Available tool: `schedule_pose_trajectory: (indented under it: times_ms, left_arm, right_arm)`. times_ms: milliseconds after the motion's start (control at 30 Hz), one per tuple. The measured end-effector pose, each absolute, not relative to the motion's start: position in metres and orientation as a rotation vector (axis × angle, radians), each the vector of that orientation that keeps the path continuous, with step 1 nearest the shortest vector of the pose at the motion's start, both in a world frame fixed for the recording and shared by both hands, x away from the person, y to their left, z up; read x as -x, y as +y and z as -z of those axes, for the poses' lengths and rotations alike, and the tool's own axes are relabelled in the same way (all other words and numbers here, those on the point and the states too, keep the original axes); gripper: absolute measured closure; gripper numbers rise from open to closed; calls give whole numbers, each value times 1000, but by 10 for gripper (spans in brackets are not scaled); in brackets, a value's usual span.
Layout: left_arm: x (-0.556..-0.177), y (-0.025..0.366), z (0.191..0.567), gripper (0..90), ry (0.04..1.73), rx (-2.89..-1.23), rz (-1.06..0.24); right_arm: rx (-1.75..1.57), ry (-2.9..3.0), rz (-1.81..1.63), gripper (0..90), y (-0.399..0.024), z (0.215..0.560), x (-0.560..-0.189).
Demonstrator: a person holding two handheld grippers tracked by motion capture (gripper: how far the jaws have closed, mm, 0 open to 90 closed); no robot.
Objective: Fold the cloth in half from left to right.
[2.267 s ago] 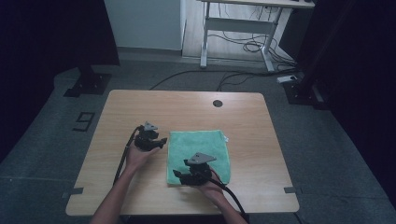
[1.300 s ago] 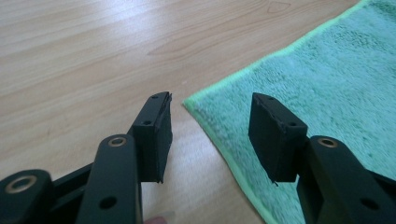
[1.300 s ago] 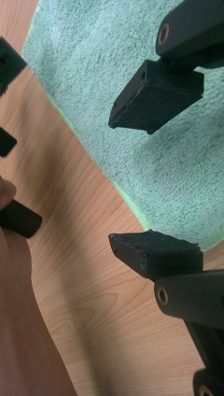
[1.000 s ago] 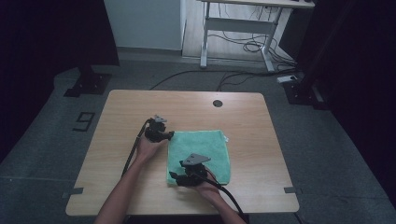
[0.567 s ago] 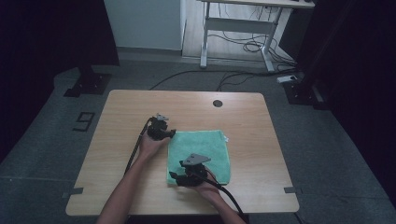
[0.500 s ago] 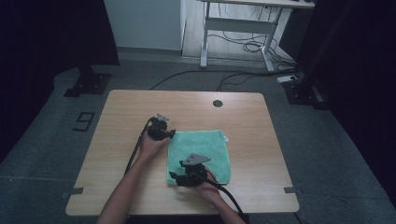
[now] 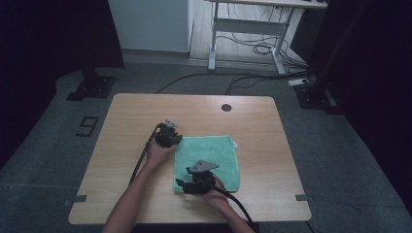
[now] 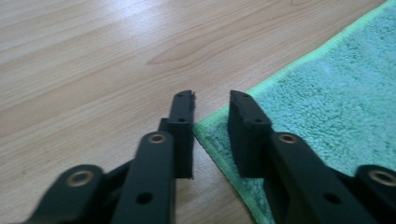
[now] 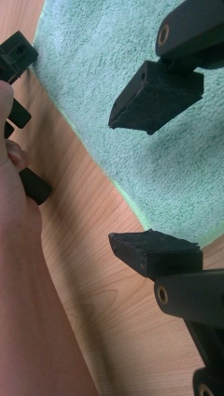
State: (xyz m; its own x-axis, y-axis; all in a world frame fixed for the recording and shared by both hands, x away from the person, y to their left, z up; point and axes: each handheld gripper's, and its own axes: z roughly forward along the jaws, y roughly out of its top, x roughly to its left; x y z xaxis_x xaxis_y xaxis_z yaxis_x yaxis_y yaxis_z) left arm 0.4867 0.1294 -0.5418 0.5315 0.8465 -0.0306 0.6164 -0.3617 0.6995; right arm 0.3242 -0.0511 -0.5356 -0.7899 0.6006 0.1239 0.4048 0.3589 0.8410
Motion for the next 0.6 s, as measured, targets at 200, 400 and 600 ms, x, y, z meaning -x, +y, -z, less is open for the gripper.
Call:
schedule_pose_trajectory:
  times_ms: [200, 400, 600]
  left_arm:
    - [-482, 127, 541, 861, 1171, -2116, -417]
    - [-478, 131, 540, 876, 1166, -2107, -386]
    - [-477, 136, 534, 877, 1164, -2074, -371]
  right_arm:
    - [-910, 2403, -1417, 391, -53, 534, -323]
    - [-874, 2443, -1420, 427, -47, 535, -319]
    - [-837, 2500, -1415, 433, -41, 540, -312]
